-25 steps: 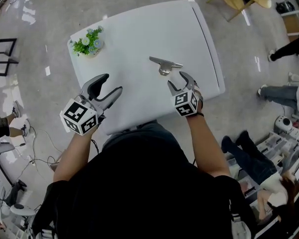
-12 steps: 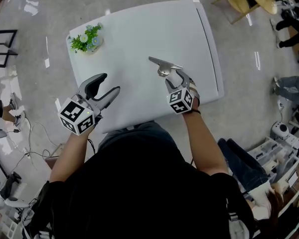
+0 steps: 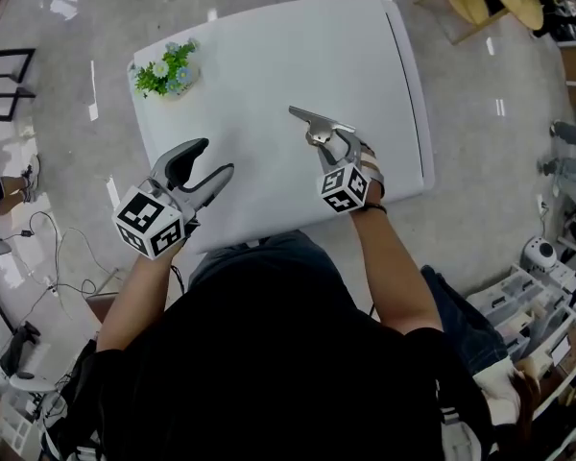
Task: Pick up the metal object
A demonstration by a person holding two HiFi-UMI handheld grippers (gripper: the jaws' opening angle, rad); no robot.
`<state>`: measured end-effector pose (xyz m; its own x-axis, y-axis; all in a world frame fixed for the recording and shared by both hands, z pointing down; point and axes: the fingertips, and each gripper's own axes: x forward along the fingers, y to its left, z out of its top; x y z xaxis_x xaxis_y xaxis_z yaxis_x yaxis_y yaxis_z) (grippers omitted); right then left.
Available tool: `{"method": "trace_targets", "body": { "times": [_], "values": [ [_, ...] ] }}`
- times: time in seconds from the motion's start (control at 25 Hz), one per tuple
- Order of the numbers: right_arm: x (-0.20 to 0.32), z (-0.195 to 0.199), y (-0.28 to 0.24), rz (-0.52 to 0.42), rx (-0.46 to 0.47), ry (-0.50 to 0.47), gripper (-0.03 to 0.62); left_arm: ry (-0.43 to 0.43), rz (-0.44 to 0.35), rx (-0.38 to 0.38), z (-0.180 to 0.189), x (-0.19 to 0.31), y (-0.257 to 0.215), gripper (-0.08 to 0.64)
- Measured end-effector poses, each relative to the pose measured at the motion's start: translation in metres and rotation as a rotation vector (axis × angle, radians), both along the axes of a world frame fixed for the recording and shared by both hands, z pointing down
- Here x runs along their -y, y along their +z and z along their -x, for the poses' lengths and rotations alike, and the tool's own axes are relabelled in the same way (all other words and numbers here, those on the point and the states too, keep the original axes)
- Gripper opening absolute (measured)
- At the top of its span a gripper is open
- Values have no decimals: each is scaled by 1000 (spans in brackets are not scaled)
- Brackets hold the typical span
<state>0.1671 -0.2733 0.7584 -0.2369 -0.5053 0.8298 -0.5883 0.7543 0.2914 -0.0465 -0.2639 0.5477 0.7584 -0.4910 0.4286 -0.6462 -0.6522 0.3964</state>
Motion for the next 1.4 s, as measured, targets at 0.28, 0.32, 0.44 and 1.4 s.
{"method": "trace_targets", "body": {
  "times": [0.28,0.32,0.44,1.4],
  "values": [
    [5,3,5,-15,-31,-14,206,-7,20,-3,0,-4,6,385],
    [5,4,6,-15,-34,-16,202,-8,23,-4,0,-4,6,385],
    [7,5,7,-21,-49,-29,196,-6,24,-7,-1,-3,7,385],
    [13,4,-5,-82,-116,-101,77,12,37,-36,-10,0,5,385]
  ]
}}
